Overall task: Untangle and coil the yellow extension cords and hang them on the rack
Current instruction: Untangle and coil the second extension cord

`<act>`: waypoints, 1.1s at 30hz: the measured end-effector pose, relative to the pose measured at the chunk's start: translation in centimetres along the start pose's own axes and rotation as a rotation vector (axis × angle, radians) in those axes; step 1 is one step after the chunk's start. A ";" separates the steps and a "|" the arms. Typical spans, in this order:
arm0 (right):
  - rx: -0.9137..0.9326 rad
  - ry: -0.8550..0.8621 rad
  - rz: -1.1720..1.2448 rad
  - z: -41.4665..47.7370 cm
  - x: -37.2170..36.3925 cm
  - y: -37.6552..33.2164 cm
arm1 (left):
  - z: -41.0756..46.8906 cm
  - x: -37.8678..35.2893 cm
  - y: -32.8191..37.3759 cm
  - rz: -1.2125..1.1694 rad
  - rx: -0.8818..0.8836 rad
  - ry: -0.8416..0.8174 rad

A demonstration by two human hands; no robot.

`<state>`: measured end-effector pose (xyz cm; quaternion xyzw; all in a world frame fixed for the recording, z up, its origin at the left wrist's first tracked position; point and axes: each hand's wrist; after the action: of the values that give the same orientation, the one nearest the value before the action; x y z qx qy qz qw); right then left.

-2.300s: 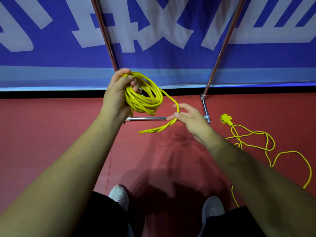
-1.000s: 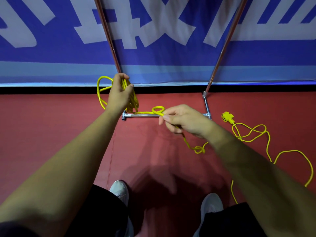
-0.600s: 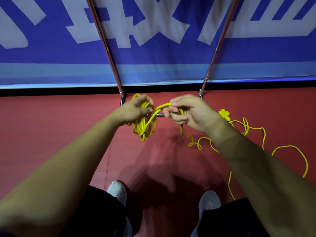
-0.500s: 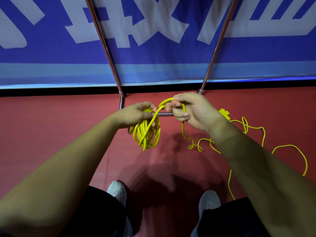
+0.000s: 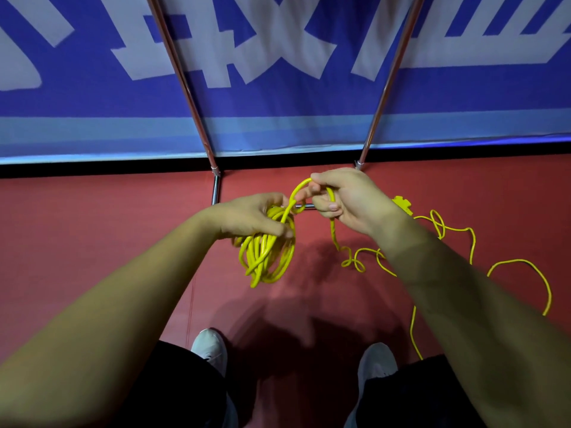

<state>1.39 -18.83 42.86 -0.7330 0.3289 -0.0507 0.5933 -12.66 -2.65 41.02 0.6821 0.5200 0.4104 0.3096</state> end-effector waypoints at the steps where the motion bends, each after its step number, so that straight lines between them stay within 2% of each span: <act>1: 0.009 0.035 -0.023 0.1 0.3 0.2 | 0.0 0.0 0.0 0.030 0.005 0.020; 3: 0.041 0.152 -0.052 0.6 1.1 0.5 | -0.4 0.1 0.4 -0.020 -0.001 0.048; 6: 0.059 0.372 -0.101 1.6 3.2 1.2 | -1.3 0.4 1.3 -0.316 -0.106 0.013; 9: 0.015 0.453 -0.353 2.4 4.1 2.4 | -1.9 1.0 1.9 -0.534 -0.221 -0.011; 13: -0.039 0.320 -0.622 2.0 3.8 2.9 | -2.0 1.5 2.0 -0.652 -0.232 -0.025; 17: 0.050 0.058 -0.684 0.5 4.2 2.8 | -2.2 1.1 1.7 -0.723 -0.204 -0.033; 20: 0.106 0.033 -0.785 0.6 3.6 2.5 | -2.2 1.1 1.9 -0.778 -0.219 -0.049; 25: 0.175 -0.053 -0.774 -0.3 2.4 0.6 | -2.1 1.7 2.0 -0.864 -0.274 -0.019; 29: 0.276 -0.107 -0.680 -0.7 1.6 0.2 | -2.1 2.0 2.0 -0.881 -0.304 -0.078; 33: 0.237 -0.140 -0.621 -0.9 0.0 0.2 | -2.3 1.6 2.2 -0.845 -0.287 -0.069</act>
<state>0.92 -19.57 42.89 -0.7260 0.0403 -0.2165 0.6515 -13.49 -1.70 44.34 0.3732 0.6803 0.2930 0.5586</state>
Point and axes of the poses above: each hand's wrist, its own z-axis towards the middle knuckle, its own x-axis out of the back of the hand, y = z × x, and after that the axes turned 3 degrees about x, right-handed
